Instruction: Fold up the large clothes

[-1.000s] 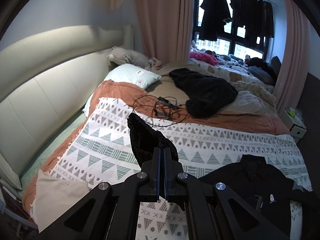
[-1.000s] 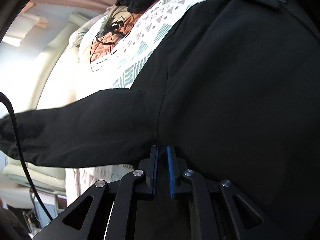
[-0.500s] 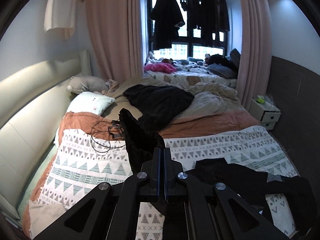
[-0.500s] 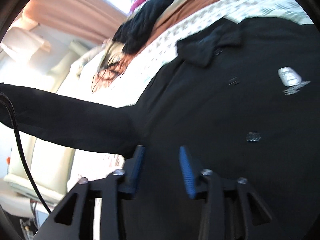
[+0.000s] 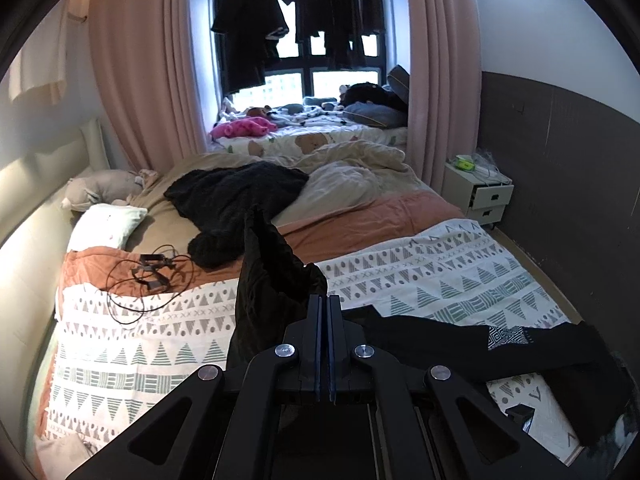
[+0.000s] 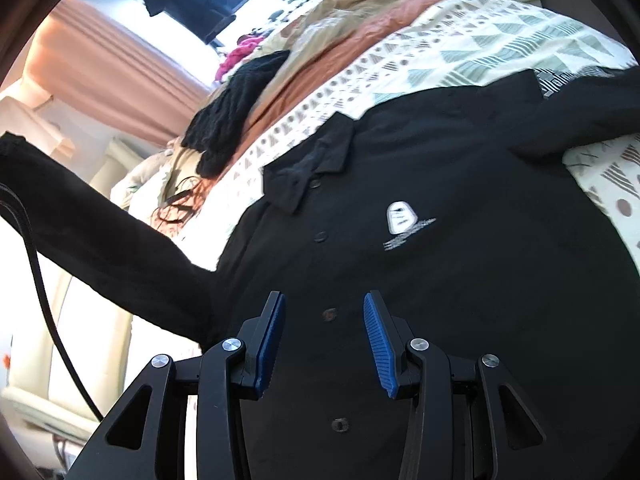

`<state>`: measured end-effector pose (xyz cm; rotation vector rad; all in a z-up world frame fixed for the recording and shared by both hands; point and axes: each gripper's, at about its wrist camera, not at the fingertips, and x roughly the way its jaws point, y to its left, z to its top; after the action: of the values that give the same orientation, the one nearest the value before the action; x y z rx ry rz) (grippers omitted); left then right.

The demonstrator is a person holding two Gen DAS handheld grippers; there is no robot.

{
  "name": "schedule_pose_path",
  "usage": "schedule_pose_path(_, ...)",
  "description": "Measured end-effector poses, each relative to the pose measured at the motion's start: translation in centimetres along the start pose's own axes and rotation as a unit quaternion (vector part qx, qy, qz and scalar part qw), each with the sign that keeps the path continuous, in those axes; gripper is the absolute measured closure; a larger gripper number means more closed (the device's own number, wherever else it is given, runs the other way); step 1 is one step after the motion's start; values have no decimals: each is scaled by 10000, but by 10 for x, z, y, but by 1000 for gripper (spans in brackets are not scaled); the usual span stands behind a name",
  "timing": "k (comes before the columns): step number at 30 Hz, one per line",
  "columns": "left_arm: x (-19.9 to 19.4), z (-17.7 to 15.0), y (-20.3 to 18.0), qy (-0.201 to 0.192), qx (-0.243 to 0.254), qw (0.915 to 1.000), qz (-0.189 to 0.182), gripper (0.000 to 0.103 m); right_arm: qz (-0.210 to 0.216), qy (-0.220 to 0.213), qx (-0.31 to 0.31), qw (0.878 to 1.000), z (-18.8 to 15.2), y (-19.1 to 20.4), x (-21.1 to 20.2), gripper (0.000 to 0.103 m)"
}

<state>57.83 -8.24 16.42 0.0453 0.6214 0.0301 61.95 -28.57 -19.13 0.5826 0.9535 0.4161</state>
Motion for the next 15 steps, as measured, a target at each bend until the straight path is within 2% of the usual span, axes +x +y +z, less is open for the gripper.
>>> schedule_pose_path(7, 58, -8, -70, 343, 268, 9981, -441, 102, -358, -115, 150, 9992, 23, -36, -12, 61)
schedule_pose_path(11, 88, -16, -108, 637, 515, 9923, -930, 101, -538, -185, 346, 9978, 32, -59, -21, 61)
schedule_pose_path(13, 102, -24, -130, 845, 774, 9872, -1105, 93, -575, -190, 452, 9971, 33, -65, -22, 58)
schedule_pose_path(15, 114, -32, -145, 1032, 915, 9831, -1202, 61, -582, -193, 612, 9962, 34, -79, -29, 52)
